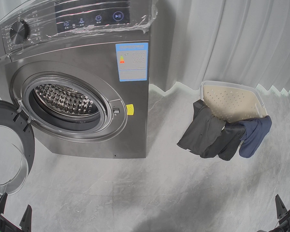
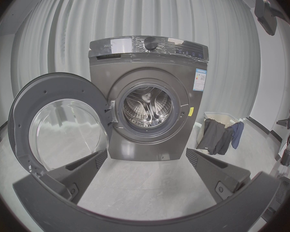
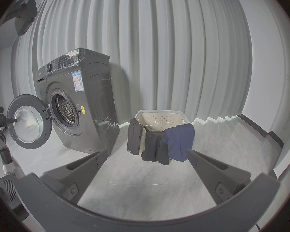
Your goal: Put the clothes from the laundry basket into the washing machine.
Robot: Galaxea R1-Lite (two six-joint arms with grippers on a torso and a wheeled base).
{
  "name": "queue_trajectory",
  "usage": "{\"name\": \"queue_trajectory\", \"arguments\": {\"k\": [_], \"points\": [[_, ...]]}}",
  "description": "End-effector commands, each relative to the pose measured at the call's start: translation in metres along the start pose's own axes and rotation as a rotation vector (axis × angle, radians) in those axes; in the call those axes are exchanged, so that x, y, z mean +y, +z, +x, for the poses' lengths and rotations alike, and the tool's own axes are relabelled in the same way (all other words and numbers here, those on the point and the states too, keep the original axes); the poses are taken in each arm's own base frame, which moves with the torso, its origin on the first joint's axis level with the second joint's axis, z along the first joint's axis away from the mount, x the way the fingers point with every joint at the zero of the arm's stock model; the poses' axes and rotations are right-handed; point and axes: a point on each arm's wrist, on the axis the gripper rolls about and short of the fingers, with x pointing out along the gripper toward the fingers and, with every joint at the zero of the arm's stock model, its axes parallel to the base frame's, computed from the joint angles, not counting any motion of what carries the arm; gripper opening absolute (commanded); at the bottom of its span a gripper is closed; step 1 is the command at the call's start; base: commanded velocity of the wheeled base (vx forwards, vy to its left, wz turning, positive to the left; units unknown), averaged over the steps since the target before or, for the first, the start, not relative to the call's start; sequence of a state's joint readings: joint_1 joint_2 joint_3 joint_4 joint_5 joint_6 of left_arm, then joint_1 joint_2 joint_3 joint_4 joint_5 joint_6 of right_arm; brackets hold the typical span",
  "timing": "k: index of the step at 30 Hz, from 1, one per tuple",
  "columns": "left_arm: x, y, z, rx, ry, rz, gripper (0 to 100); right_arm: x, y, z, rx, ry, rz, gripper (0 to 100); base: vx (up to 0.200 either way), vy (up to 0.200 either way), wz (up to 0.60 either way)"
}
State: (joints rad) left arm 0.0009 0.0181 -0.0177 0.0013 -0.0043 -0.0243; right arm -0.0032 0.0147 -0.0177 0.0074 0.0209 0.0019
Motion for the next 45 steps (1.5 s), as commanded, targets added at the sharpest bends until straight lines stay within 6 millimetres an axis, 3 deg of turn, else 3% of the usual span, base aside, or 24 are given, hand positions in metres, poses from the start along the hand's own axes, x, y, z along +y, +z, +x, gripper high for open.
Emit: {"name": "queue_trajectory", "arguments": {"k": [1,5,20,26,32,45], "points": [[0.0001,-0.0047,-0.0001,-0.002,0.000,0.000,100,0.0000,-0.0044,0.0001,0.002,0.001,0.000,100,0.000,-0.200,0.00],[0.0001,-0.0044,-0.0002,-0.002,0.000,0.000,100,0.0000,-0.0043,0.0002,0.003,0.001,0.000,100,0.000,-0.200,0.00],[0.0001,-0.0049,-0.0001,0.000,0.000,0.001,100,0.0000,-0.0043,0.0002,0.003,0.001,0.001,100,0.000,0.000,0.00],[0.0001,-0.0047,-0.0001,-0.002,0.000,0.001,100,0.0000,-0.0043,0.0002,0.003,0.001,0.000,100,0.200,0.000,0.00],[0.0001,-0.0049,-0.0001,0.000,0.000,0.001,100,0.0000,-0.0043,0.0002,0.003,0.001,0.000,100,0.000,0.000,0.00],[0.0001,-0.0049,-0.0001,0.000,0.000,0.001,100,0.0000,-0.0044,0.0001,0.002,0.001,0.000,100,0.000,-0.200,0.00]]}}
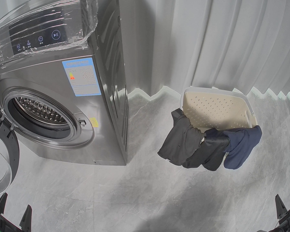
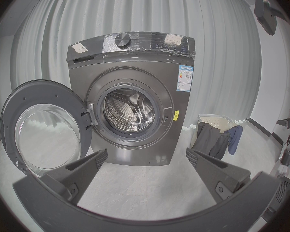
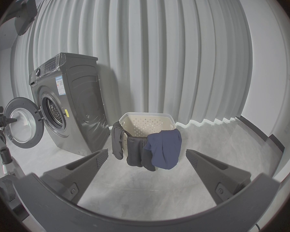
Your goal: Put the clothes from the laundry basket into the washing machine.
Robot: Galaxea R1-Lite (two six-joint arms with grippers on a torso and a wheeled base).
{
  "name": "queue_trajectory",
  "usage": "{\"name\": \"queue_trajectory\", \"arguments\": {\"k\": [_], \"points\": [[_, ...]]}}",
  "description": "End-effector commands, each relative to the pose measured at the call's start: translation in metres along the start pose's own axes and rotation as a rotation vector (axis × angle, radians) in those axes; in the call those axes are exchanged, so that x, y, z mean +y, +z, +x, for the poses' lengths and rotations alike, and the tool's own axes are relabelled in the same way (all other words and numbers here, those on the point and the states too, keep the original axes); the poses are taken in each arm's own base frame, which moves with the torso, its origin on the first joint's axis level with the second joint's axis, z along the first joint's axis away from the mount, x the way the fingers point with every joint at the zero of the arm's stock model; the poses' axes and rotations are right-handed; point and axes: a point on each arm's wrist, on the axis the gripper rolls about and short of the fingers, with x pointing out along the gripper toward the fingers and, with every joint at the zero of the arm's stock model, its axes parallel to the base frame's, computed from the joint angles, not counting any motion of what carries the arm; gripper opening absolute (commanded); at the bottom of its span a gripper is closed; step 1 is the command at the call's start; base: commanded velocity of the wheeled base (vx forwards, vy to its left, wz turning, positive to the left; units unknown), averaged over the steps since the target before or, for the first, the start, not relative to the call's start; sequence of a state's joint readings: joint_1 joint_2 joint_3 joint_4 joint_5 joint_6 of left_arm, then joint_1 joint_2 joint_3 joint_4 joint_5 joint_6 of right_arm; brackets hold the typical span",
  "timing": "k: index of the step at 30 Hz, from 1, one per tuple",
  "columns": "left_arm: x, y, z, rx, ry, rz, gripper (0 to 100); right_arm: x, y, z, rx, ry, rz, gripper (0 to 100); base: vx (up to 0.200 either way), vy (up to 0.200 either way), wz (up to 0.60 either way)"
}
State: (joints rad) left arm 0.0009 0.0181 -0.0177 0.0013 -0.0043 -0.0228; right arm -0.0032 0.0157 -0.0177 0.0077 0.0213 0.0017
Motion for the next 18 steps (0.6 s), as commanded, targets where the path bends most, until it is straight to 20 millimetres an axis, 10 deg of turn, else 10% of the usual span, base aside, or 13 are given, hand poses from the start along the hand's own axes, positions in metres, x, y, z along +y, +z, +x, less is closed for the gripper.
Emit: {"name": "queue_trajectory", "arguments": {"k": [1,18], "points": [[0.0001,-0.0047,-0.0001,-0.002,-0.001,0.000,100,0.0000,-0.0043,0.0001,0.002,0.000,0.000,100,0.000,-0.200,0.00],[0.0001,-0.0049,-0.0001,0.000,-0.001,0.000,100,0.0000,-0.0043,0.0001,0.002,0.000,0.000,100,0.000,-0.200,0.00]]}}
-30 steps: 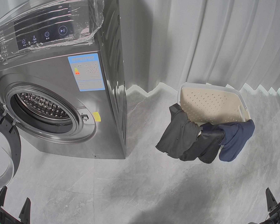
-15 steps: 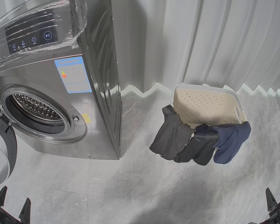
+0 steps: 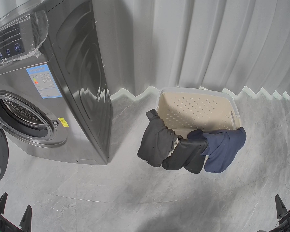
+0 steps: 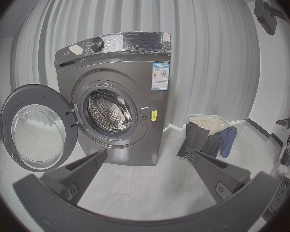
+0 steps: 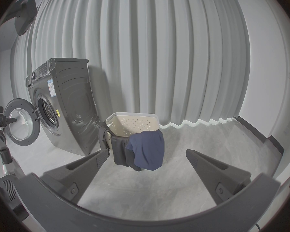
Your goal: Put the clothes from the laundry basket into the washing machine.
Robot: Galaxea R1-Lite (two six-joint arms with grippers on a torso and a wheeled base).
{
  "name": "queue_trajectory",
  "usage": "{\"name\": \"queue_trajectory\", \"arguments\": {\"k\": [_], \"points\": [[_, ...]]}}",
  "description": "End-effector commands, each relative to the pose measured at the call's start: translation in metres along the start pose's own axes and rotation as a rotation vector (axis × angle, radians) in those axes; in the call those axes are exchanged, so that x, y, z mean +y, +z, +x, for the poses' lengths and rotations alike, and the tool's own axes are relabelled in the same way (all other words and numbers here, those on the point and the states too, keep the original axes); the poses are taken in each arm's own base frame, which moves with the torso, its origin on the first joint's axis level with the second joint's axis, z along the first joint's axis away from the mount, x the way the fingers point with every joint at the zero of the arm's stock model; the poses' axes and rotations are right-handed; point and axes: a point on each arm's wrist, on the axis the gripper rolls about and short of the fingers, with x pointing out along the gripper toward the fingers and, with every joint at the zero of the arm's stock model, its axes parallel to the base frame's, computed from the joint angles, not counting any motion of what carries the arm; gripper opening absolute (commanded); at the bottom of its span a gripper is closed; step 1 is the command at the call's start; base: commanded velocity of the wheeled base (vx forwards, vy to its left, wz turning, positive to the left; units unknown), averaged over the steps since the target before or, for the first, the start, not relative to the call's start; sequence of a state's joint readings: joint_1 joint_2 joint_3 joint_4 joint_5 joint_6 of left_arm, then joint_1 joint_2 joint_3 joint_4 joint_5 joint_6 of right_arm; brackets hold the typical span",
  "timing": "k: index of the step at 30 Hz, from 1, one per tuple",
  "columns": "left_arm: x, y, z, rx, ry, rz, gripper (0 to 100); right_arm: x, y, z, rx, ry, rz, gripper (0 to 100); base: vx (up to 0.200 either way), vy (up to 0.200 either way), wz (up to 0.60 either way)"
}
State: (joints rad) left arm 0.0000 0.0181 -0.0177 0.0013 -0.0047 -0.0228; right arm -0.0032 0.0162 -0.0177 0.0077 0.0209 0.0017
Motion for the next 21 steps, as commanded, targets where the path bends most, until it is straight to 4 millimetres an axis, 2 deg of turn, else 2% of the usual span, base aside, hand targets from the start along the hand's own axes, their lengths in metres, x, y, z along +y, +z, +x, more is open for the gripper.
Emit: {"name": "queue_trajectory", "arguments": {"k": [1,8,21], "points": [[0.0001,-0.0047,-0.0001,-0.002,0.000,0.000,100,0.0000,-0.0043,0.0001,0.002,0.001,0.000,100,0.000,-0.200,0.00],[0.0001,-0.0049,-0.0001,0.000,0.000,0.000,100,0.0000,-0.0043,0.0001,0.002,0.001,0.000,100,0.000,-0.200,0.00],[0.0001,-0.0049,-0.0001,0.000,0.002,0.000,100,0.0000,-0.0044,0.0000,0.000,0.001,0.001,100,0.000,0.000,0.00]]}}
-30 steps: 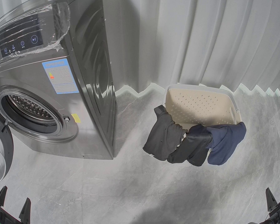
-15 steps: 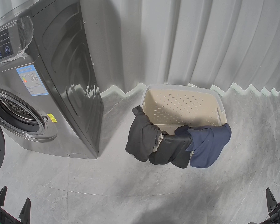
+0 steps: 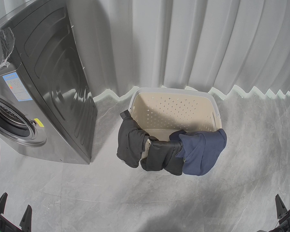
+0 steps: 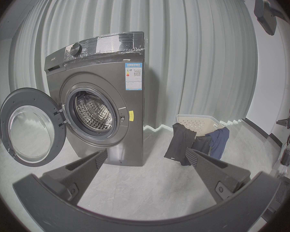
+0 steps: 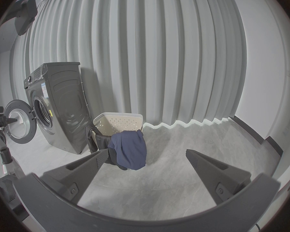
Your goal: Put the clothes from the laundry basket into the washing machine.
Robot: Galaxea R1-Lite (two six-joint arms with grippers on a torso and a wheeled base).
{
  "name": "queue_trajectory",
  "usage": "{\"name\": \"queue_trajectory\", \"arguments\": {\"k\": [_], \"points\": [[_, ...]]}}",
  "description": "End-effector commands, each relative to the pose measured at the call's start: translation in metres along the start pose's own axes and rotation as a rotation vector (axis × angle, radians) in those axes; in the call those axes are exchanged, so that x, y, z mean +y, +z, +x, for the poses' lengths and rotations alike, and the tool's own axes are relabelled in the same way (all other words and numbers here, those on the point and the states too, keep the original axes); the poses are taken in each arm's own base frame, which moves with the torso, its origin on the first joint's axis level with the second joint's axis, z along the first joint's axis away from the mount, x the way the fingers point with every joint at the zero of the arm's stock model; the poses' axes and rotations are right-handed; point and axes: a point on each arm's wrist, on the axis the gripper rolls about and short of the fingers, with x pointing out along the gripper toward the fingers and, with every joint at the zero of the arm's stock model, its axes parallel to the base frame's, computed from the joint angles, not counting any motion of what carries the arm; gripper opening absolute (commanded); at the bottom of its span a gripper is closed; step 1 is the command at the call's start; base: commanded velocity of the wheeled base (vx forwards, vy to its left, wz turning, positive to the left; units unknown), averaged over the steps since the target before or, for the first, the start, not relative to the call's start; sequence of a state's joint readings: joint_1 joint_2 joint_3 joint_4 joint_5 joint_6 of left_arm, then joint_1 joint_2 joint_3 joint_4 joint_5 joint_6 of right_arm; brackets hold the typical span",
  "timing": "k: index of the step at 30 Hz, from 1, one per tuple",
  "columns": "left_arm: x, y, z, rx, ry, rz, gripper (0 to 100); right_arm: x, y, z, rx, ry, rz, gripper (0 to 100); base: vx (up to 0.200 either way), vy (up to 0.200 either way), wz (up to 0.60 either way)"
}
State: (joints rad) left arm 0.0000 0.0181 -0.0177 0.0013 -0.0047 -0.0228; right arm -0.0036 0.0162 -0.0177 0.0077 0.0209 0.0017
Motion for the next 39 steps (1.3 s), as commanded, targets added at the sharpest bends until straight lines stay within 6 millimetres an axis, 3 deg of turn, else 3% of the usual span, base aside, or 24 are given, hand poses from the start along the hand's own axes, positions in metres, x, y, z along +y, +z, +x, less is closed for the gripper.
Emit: {"name": "queue_trajectory", "arguments": {"k": [1,14,39], "points": [[0.0001,-0.0047,-0.0001,-0.002,0.002,0.000,100,0.0000,-0.0043,0.0001,0.002,0.001,0.000,100,0.000,0.000,0.00],[0.0001,-0.0049,-0.0001,0.000,0.002,0.000,100,0.0000,-0.0043,0.0001,0.002,0.001,0.001,100,0.000,-0.185,0.00],[0.0001,-0.0049,-0.0001,0.000,0.002,-0.002,100,0.0000,-0.0042,0.0001,0.000,0.000,0.000,100,0.000,0.000,0.00]]}}
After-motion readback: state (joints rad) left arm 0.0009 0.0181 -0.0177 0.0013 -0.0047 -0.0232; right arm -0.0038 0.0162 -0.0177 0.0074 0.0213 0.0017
